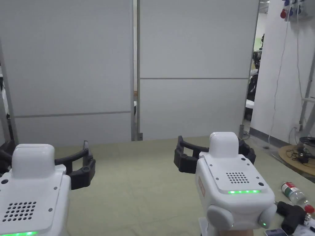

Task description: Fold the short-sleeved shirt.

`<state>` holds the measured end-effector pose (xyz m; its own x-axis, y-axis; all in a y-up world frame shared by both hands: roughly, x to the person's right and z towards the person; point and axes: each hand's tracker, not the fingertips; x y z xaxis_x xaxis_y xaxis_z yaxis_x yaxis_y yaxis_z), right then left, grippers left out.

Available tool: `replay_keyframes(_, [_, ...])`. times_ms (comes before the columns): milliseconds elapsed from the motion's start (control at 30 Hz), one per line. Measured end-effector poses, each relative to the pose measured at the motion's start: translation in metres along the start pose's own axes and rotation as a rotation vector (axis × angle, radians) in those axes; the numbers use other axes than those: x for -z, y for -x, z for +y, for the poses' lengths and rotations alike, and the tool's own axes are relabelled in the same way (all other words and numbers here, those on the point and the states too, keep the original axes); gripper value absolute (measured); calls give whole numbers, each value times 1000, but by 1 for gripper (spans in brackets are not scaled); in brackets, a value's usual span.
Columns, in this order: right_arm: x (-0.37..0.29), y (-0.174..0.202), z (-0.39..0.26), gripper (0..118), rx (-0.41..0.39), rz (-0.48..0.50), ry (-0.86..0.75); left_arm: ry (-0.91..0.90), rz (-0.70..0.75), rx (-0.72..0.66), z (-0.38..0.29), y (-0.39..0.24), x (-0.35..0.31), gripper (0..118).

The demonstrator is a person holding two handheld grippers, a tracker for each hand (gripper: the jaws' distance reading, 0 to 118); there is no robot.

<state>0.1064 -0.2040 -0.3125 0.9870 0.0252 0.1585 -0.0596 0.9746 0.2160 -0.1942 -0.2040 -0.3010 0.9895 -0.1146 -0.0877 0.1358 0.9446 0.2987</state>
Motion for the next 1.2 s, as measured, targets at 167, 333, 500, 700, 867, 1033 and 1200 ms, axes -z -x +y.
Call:
replay_keyframes(167, [-18,7,1,118,-56,6,21,31,-35,-28,0,1,-13,118])
replay_keyframes(333, [-34,50,0,118,-574,56,-109,69,-36,-451,8,47,-21,118])
replay_keyframes(500, [-56,99,-45,118,-1513,131,-576,210,-109,-1223,-44,118,-24,118])
replay_keyframes(700, [-77,105,-66,118,-1727,368,-702,368,65,-1622,-113,142,-45,118])
replay_keyframes(867, [-52,92,-31,118,-1251,230,-289,310,123,-876,-49,116,-46,118])
replay_keyframes(1033, [-11,41,15,118,-290,120,134,191,34,-82,2,53,-27,118])
replay_keyframes(1200, [8,-2,-11,118,317,74,374,103,-7,116,-4,12,-28,118])
